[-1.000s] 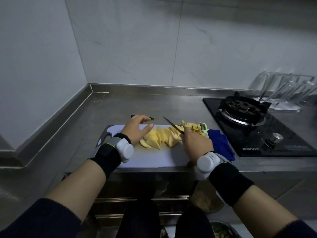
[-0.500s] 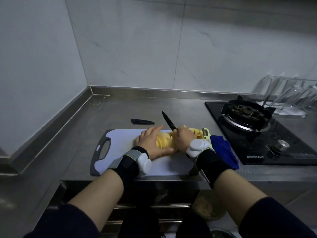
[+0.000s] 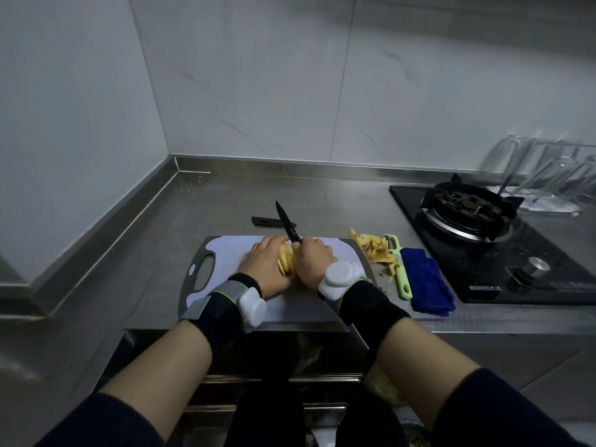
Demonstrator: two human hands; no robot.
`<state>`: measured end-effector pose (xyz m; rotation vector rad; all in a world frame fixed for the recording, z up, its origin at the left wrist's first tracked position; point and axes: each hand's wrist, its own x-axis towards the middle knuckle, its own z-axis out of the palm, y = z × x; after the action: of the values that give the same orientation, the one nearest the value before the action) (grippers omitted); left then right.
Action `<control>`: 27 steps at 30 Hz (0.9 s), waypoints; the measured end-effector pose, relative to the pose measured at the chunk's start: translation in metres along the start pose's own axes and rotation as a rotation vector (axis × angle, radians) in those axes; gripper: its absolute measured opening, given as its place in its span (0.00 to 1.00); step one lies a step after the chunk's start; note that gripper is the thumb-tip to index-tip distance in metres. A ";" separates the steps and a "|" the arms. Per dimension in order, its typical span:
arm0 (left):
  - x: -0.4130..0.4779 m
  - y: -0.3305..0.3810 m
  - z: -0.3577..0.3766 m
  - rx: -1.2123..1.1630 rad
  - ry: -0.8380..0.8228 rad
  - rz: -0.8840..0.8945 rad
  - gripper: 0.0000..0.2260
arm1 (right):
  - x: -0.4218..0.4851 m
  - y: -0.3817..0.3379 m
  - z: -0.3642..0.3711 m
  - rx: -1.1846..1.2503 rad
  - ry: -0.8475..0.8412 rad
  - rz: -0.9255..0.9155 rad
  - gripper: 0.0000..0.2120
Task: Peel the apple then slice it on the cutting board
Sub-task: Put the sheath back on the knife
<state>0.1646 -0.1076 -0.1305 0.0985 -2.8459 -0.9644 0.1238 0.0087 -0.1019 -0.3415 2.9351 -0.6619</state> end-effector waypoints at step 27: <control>0.138 -0.012 -0.061 0.318 -0.289 -0.089 0.18 | 0.053 0.045 -0.046 0.260 -0.014 0.006 0.17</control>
<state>0.0379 -0.1678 -0.0749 0.1270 -3.2676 -0.5705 0.0563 0.0545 -0.0835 -0.3080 2.7878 -1.0207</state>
